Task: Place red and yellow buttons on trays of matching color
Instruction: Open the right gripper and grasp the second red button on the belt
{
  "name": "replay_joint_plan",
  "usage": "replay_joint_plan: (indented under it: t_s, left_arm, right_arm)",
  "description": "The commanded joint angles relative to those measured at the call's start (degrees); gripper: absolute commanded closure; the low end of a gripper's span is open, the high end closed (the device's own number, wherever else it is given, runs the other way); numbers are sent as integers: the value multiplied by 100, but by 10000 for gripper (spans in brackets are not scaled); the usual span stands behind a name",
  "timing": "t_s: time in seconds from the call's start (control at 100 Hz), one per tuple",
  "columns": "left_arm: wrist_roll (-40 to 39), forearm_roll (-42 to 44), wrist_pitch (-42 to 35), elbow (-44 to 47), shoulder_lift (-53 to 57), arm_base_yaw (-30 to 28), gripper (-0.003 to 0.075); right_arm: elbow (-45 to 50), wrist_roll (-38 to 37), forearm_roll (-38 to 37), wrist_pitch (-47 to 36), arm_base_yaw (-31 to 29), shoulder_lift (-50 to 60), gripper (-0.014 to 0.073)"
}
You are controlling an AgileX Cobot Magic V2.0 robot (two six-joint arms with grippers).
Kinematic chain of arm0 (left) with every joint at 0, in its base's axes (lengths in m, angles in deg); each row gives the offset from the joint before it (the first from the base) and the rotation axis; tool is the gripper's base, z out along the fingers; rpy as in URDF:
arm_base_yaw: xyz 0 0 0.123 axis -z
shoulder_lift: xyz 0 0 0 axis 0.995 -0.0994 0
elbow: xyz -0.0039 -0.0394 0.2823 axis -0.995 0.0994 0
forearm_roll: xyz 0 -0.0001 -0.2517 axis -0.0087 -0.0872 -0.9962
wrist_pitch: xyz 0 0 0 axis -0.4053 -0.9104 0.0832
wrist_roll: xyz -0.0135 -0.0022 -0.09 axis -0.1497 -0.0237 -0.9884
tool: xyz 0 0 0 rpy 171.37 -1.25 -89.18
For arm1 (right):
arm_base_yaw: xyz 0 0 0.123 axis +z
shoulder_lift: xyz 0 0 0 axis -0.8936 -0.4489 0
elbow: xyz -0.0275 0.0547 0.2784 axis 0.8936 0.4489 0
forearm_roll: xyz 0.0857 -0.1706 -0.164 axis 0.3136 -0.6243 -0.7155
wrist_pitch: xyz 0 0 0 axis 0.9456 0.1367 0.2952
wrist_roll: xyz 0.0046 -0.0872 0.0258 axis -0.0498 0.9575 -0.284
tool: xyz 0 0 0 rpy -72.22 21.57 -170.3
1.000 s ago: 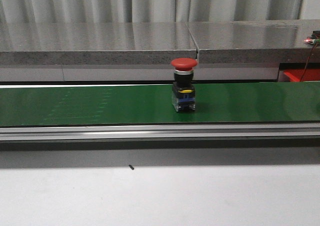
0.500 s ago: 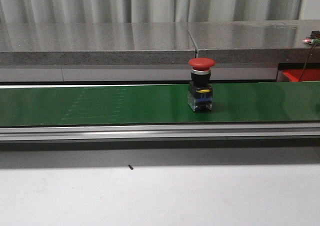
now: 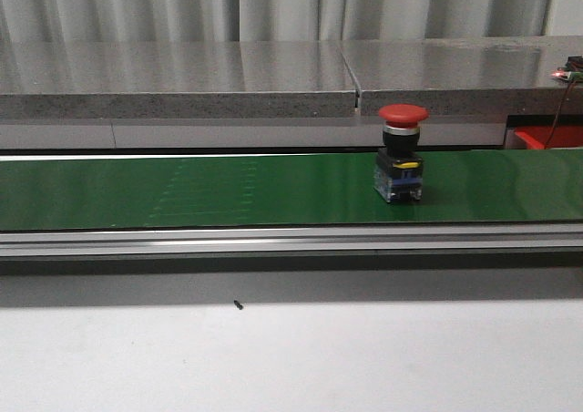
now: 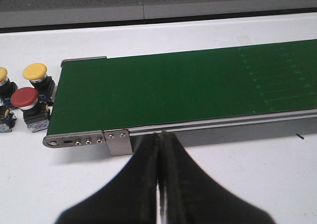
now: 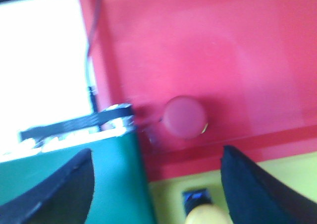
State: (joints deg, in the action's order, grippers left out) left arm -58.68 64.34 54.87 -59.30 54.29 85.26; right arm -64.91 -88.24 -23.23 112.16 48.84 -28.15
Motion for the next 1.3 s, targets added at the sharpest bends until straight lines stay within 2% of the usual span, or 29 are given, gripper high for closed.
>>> replay_joint_plan:
  t_s: [0.0, 0.23, 0.48, 0.57, 0.73, 0.95, 1.29]
  left_arm:
    - [-47, -62, -451, -153, -43, 45, 741]
    - [-47, -62, -451, -153, -43, 45, 741]
    - [-47, -62, -451, -153, -43, 45, 741]
    - [-47, -62, -451, -153, -43, 45, 741]
    - [-47, -62, -451, -153, -43, 45, 741]
    - [-47, -62, -451, -153, -43, 45, 741]
    - [-47, -62, -451, -153, -43, 45, 741]
  right_arm:
    - [140, 151, 20, -265, 170, 696, 53]
    - [558, 401, 117, 257, 784, 1621, 53]
    - [559, 659, 651, 1133, 1288, 1826, 53]
    - [579, 743, 779, 1208, 1515, 1826, 53]
    - [604, 788, 800, 1181, 2065, 1796, 53]
    - [604, 788, 800, 1083, 2495, 1364, 53]
    - [604, 788, 629, 531, 2552, 636, 54]
